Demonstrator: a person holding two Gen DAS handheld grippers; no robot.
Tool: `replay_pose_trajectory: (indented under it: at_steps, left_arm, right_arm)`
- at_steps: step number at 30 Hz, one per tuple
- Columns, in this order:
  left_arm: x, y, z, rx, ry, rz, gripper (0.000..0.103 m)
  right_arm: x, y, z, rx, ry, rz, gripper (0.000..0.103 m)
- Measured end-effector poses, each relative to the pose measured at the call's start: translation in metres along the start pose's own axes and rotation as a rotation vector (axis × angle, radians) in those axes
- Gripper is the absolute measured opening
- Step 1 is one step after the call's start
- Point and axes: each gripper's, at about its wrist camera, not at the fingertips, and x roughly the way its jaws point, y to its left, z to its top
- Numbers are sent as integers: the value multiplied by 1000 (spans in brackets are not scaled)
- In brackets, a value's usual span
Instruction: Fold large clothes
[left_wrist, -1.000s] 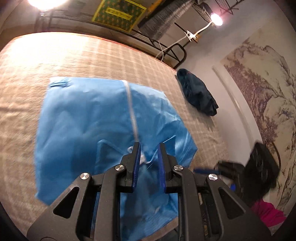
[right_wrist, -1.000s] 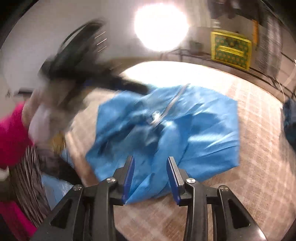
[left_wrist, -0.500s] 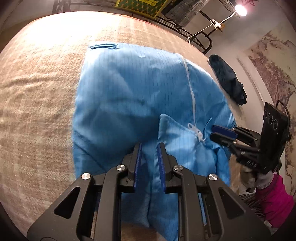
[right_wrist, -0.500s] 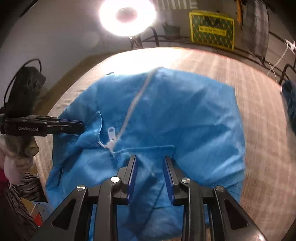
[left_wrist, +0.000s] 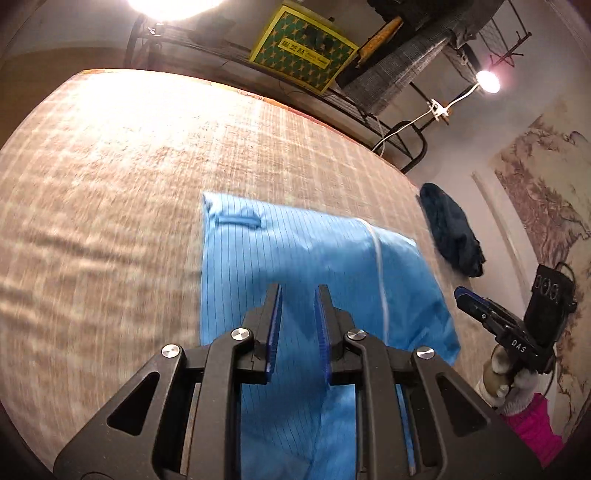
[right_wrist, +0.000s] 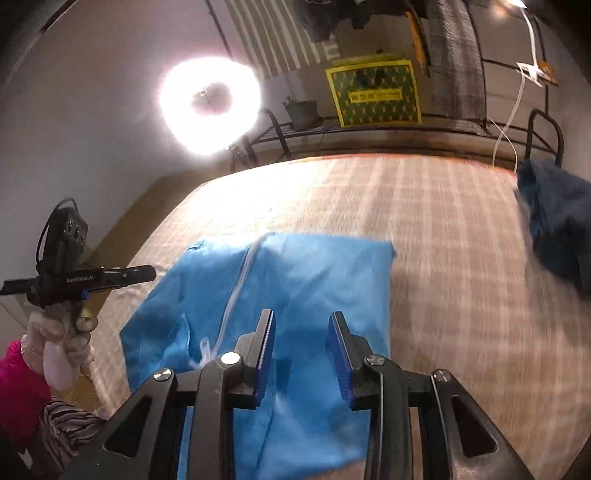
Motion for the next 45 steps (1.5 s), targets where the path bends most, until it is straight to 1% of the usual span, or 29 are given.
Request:
replay_pose_trajectory:
  at_steps: [2, 3, 5, 8, 9, 10, 11, 12, 13, 14, 16, 19, 21, 23, 26, 27, 28, 30, 32, 34, 36, 37, 38, 40, 43, 45]
  left_arm:
    - [11, 0, 6, 4, 13, -5, 16]
    - [16, -1, 9, 14, 20, 1, 16]
    - [25, -3, 6, 48, 41, 23, 16]
    - [46, 2, -7, 116, 124, 111, 16]
    - [51, 7, -11, 114, 138, 121, 16]
    - [51, 12, -14, 102, 134, 111, 16]
    - [49, 16, -15, 91, 128, 97, 16]
    - [47, 17, -15, 85, 130, 98, 16]
    - [43, 18, -16, 84, 126, 104, 16]
    - [38, 20, -17, 87, 119, 107, 16]
    - [23, 25, -19, 80, 98, 110, 16]
    - [-1, 33, -22, 40, 62, 71, 16]
    - [-11, 32, -25, 42, 47, 60, 16]
    - [-15, 24, -23, 55, 48, 40, 16]
    - [-13, 0, -7, 69, 22, -8, 16]
    - [-10, -10, -1, 75, 14, -18, 16]
    - [-3, -21, 5, 89, 10, -27, 16]
    - [14, -38, 16, 114, 25, -24, 16]
    - [35, -49, 22, 129, 48, -23, 16]
    - [56, -55, 25, 139, 74, -15, 16]
    - [73, -56, 26, 159, 107, 5, 16]
    - [85, -55, 25, 178, 128, 34, 16]
    - [94, -53, 24, 191, 143, 59, 16]
    - [110, -47, 23, 195, 161, 87, 16]
    - [114, -39, 23, 187, 120, 59, 16]
    - [114, -37, 22, 181, 117, 55, 16]
  right_arm:
    - [10, 0, 3, -1, 11, -11, 31]
    - [18, -1, 6, -4, 19, -26, 31]
    - [29, -2, 6, -6, 48, -30, 31]
    - [47, -5, -10, -12, 134, -55, 29]
    - [54, -6, -20, -4, 175, -50, 29]
    - [59, -7, -27, -1, 203, -51, 29]
    - [61, -4, -35, -25, 209, -59, 29]
    - [58, 3, -38, -71, 195, -83, 29]
    - [55, 7, -39, -90, 210, -81, 29]
    - [50, 8, -40, -85, 216, -46, 29]
    - [33, 8, -40, -60, 203, 19, 28]
    - [0, 3, -38, -44, 123, 44, 28]
    - [-17, -5, -37, -15, 80, 42, 29]
    - [-22, -10, -33, -15, 64, 35, 29]
    - [-19, -3, -8, -77, 36, -8, 29]
    - [-17, 2, 4, -96, 26, -2, 29]
    - [-11, 6, 13, -113, 28, 16, 29]
    - [4, 15, 28, -146, 48, 42, 29]
    - [30, 21, 38, -176, 73, 29, 29]
    - [56, 23, 44, -180, 101, 6, 29]
    - [78, 19, 43, -173, 131, -3, 29]
    - [87, 17, 42, -176, 157, -11, 28]
    - [92, 16, 41, -185, 171, -19, 29]
    - [99, 14, 39, -212, 187, -39, 28]
    - [111, 9, 35, -198, 218, -47, 27]
    - [120, 9, 25, -210, 238, -68, 27]
